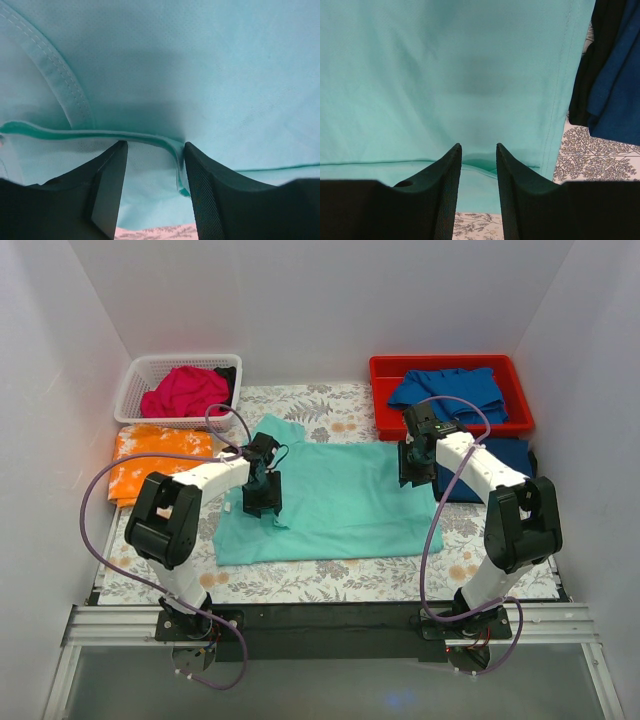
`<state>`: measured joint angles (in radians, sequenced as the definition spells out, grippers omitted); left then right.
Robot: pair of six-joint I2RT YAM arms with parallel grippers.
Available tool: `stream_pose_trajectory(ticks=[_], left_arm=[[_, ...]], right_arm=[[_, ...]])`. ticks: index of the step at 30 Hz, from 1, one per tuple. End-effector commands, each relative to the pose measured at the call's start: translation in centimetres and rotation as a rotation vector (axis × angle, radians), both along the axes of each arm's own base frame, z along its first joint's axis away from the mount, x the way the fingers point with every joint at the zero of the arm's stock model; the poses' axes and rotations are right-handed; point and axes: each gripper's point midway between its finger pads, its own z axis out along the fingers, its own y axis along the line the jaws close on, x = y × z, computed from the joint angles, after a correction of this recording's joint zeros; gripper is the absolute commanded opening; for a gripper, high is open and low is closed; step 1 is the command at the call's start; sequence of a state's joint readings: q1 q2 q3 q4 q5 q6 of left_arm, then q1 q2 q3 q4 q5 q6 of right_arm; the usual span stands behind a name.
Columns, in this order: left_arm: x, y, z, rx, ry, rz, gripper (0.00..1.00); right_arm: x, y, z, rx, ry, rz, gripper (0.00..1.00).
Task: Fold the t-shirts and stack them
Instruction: Fold the flattened tshirt in 1/3 of the way
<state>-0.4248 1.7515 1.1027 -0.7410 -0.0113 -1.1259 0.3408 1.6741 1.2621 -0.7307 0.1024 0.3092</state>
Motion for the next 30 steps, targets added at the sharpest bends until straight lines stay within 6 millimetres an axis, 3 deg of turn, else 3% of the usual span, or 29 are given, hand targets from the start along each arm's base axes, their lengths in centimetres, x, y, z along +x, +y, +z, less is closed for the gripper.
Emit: stream_pose_trajectory(ticks=[1, 9, 15, 19, 20, 24, 28, 30], left_arm=[[4.3, -0.1, 1.7, 0.028, -0.174, -0.007, 0.48], [8.1, -1.4, 3.4, -0.008, -0.3, 0.005, 0.48], [8.5, -1.0, 4.2, 0.014, -0.321, 0.017, 0.48], [5.9, 0.4, 5.6, 0.037, -0.3, 0.042, 0.48], [5.6, 0.8, 7.1, 0.028, -0.336, 0.059, 0.48], [4.0, 1.9, 10.3, 0.008, -0.385, 0.126, 0.51], [0.9, 2.9, 9.4, 0.017, -0.297, 0.168, 0.52], [-1.5, 3.7, 6.9, 0.035, -0.211, 0.21, 0.52]], right_arm=[[0.8, 0.2, 1.9, 0.016, -0.065, -0.012, 0.4], [1.0, 0.4, 1.8, 0.024, -0.062, -0.009, 0.4], [0.7, 0.5, 1.5, 0.028, -0.054, -0.001, 0.4], [-1.1, 0.4, 0.2, 0.032, -0.008, 0.008, 0.4], [-1.5, 0.3, 0.3, 0.033, -0.011, 0.009, 0.4], [-3.7, 0.1, -1.0, 0.042, 0.025, 0.018, 0.4], [-6.3, 0.4, -2.1, 0.036, 0.058, 0.051, 0.4], [-8.6, 0.2, -3.4, 0.035, 0.103, 0.067, 0.4]])
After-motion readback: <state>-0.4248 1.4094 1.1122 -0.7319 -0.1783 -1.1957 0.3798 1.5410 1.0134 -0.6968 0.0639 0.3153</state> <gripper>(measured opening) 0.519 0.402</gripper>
